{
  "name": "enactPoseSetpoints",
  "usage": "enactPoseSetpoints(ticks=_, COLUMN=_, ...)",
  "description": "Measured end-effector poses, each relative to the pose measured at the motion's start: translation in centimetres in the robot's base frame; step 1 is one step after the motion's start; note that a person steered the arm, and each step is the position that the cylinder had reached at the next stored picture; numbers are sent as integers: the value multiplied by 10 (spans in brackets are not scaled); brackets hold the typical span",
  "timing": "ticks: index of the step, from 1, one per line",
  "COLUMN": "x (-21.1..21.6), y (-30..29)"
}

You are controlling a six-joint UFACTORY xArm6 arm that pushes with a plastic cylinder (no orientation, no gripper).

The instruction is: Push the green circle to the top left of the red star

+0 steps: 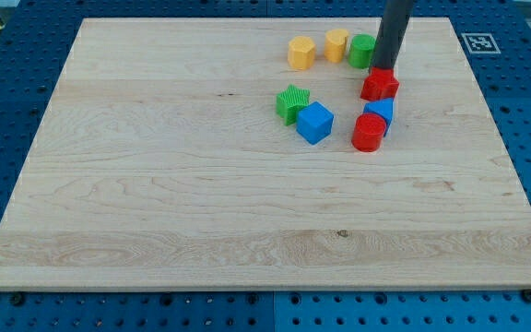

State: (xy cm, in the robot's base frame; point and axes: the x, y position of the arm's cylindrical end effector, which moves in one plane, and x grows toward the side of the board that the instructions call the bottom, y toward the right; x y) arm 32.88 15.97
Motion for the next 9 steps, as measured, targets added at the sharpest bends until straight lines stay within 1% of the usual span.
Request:
enactPoseSetpoints(ticks=1, x=2, y=0)
enactPoseSetpoints(ticks=2, x=-26, y=20)
enactPoseSetpoints(ticks=3, x=-69, y=59)
enactPoseSetpoints(ticks=4, x=-89, y=36)
enactPoseSetpoints(ticks=5, x=-81, y=-11)
enactPoseSetpoints(ticks=6, x=-49, y=-25)
enactPoseSetpoints(ticks=7, x=-41, y=-25)
enactPoseSetpoints(ticks=8, x=-60, y=-25)
enactPoseSetpoints(ticks=9, x=-54, y=-25)
